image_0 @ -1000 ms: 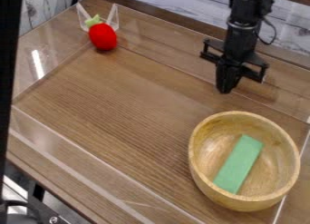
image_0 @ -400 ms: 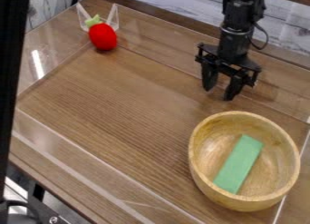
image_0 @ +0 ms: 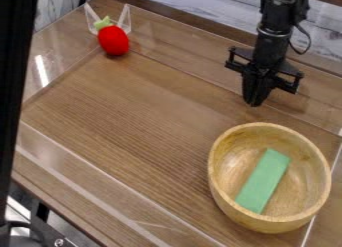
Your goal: Move the red fruit to the right side of the table
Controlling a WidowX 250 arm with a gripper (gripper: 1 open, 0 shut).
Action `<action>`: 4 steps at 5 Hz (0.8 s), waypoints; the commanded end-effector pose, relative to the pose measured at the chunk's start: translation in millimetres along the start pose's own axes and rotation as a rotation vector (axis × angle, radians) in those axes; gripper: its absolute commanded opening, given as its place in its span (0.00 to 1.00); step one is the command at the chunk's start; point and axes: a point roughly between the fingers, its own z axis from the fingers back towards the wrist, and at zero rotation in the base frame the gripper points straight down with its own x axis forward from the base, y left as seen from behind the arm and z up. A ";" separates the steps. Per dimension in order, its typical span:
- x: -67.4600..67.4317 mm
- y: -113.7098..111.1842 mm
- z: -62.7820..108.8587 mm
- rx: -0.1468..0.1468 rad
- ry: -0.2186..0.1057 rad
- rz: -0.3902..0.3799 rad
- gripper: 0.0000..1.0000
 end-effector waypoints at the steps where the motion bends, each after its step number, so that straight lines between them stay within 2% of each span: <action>1: 2.7 3.1 14.5 0.003 -0.050 -0.008 1.00; 2: 1.5 14.5 12.6 0.009 -0.045 -0.019 1.00; 3: 1.2 24.3 12.5 0.016 -0.054 -0.025 0.00; 4: -3.3 27.7 33.1 0.014 -0.080 -0.090 1.00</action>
